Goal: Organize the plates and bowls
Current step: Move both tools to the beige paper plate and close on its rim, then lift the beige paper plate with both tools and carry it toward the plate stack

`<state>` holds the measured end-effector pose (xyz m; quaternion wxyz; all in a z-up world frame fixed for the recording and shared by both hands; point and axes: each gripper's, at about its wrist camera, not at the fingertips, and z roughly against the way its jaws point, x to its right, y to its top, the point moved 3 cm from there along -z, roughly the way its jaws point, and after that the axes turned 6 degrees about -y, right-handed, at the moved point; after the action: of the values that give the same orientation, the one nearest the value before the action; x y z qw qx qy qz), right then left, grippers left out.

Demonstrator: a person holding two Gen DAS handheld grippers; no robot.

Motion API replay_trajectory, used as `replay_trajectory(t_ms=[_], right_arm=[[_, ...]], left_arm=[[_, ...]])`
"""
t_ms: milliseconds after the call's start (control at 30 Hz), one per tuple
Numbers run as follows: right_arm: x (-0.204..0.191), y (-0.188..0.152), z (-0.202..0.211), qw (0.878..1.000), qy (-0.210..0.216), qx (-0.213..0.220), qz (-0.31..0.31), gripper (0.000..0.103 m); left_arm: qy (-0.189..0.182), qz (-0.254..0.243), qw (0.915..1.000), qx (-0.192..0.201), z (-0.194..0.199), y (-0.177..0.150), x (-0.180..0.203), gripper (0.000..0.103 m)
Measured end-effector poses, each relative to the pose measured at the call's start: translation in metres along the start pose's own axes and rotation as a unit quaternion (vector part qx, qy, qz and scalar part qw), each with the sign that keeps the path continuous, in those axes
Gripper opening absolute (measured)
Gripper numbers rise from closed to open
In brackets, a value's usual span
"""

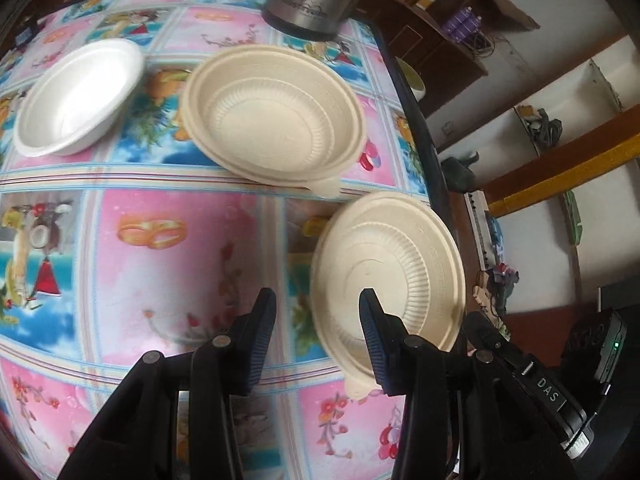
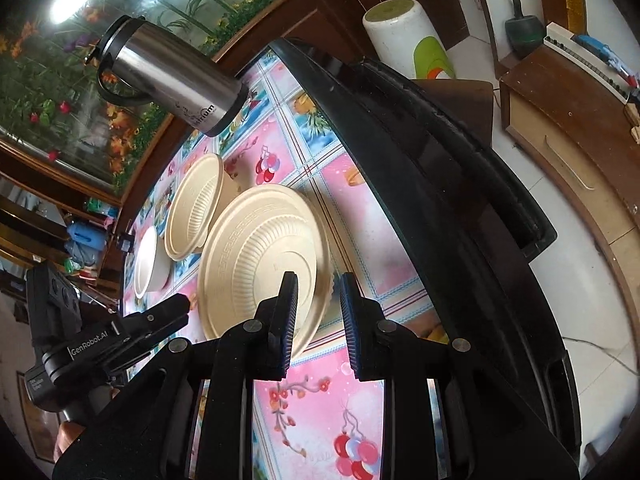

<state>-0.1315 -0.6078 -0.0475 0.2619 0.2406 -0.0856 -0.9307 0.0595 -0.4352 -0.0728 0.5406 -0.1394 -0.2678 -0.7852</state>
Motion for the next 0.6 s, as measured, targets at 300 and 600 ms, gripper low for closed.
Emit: replay_trajectory(t_ms=[300, 600], right_arm=[[-0.004, 0.000, -0.009, 1.000, 0.000, -0.009, -0.002, 0.021], [-0.006, 0.001, -0.017, 1.000, -0.013, -0.011, -0.007, 0.021]], left_arm=[[0.003, -0.017, 0.9998, -0.008, -0.013, 0.001, 0.007, 0.041], [0.005, -0.025, 0.9996, -0.015, -0.021, -0.001, 0.009, 0.027]])
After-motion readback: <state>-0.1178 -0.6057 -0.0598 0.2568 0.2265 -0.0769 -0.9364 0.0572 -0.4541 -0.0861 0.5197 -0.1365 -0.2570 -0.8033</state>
